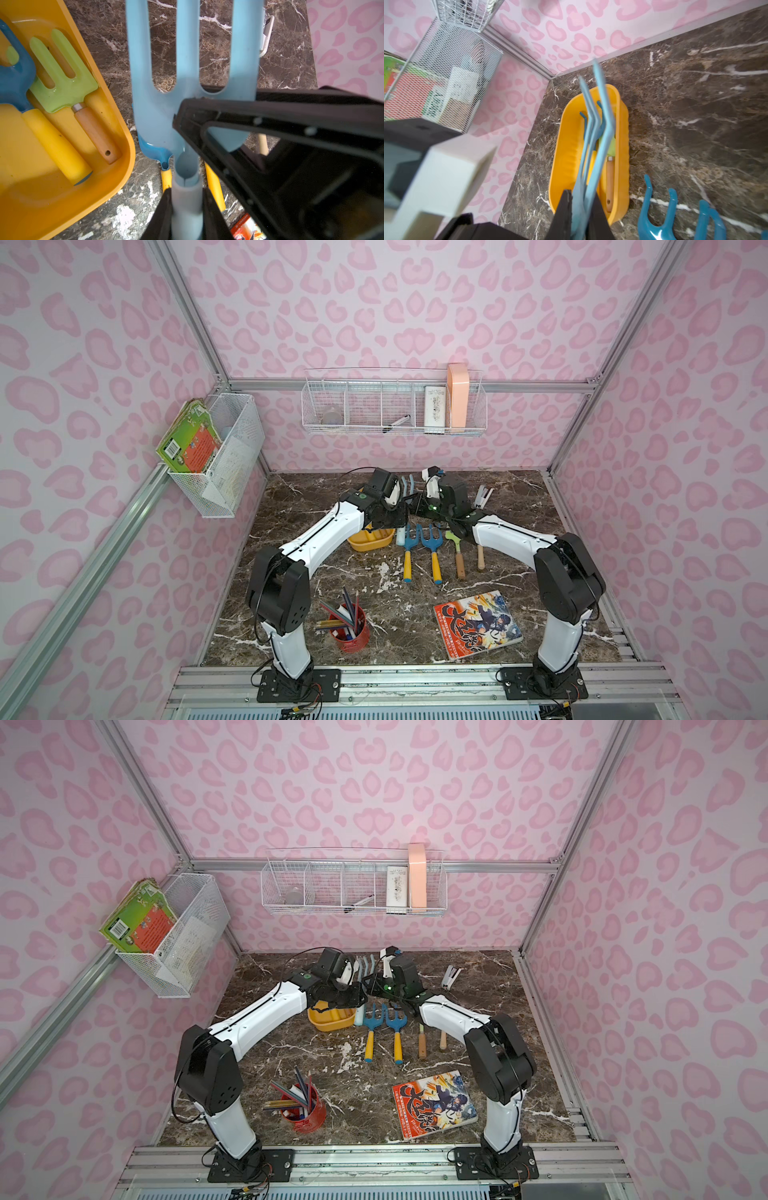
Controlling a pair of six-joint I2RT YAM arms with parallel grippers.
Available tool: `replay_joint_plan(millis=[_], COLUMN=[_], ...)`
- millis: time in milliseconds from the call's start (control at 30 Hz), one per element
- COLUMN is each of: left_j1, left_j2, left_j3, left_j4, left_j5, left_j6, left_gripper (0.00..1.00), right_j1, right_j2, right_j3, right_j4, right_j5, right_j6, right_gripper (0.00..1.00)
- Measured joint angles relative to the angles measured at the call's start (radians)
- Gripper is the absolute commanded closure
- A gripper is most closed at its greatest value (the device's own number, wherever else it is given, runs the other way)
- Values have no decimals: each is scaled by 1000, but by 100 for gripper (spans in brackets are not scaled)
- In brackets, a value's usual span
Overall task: Take the hand rake out of the storage box
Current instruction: Pick up the rake from the storage box, then place the rake at the center of the board.
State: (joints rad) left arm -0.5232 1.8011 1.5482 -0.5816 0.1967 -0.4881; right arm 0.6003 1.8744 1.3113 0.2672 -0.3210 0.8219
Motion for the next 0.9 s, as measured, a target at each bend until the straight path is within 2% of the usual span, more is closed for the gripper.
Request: replay_joint_plan(millis=[133,233,467,600,767,900], left_j1=[0,-1,15,69,152,182], left_j2=[0,-4,-38,-56,-85,-101], left_j3=[2,10,11,-7,-51,-50], left_j4=[4,-6,-13,-13,-21,-32], left_j5=[-4,-6,5,14,1,-29], left_j6=[2,2,-4,-7,-7,1], left_gripper=[63,57,53,53,53,52], right_j1=[-10,-45,-161,-295,-533,-694], right_j2=[-1,-2,-108,-237,-391,-451], right_j3=[-16,-60,-186,-315,-486,-589], right_j4=[46,36,32,4,-93,-190], right_j5=[-30,-23,-59,-93,-201,-241], right_j6=[28,42,42,-3,-119,-206], right_gripper=[99,100,100,100,100,100])
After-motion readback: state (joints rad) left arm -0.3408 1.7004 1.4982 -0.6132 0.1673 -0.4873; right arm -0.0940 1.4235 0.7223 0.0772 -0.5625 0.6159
